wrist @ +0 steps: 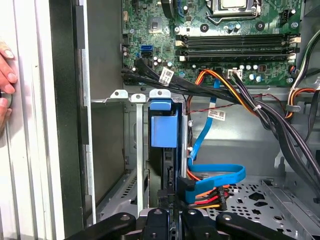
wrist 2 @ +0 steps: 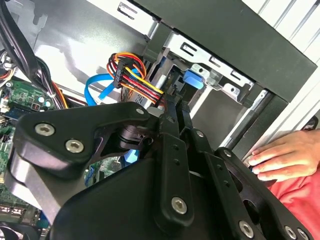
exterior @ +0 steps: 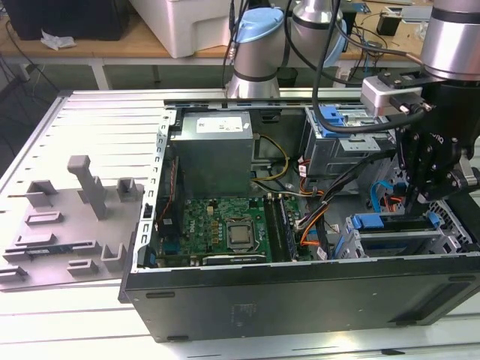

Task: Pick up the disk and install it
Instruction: 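Insert the first disk wire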

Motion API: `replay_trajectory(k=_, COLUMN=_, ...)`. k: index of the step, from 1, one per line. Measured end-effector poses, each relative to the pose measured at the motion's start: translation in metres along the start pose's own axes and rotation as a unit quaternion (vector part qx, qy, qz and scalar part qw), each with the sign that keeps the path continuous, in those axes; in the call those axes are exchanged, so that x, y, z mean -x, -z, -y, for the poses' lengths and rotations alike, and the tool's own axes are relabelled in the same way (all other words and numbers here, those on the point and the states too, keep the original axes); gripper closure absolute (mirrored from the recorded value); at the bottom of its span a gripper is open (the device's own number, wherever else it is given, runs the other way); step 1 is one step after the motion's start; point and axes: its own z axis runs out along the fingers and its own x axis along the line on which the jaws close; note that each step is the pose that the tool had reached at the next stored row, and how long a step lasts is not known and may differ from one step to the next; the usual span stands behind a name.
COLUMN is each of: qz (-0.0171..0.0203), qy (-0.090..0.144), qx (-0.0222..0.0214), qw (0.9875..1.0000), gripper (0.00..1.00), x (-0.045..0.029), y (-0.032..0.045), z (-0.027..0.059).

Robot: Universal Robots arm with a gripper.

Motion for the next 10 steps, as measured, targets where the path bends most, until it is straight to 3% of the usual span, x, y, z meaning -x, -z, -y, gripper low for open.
replay_trajectory(k=10, qz=0.0012, qy=-0.001, qx=0.0001, qw=1.0, gripper=0.83, x=0.0, y=-0.001, z=-0.0004)
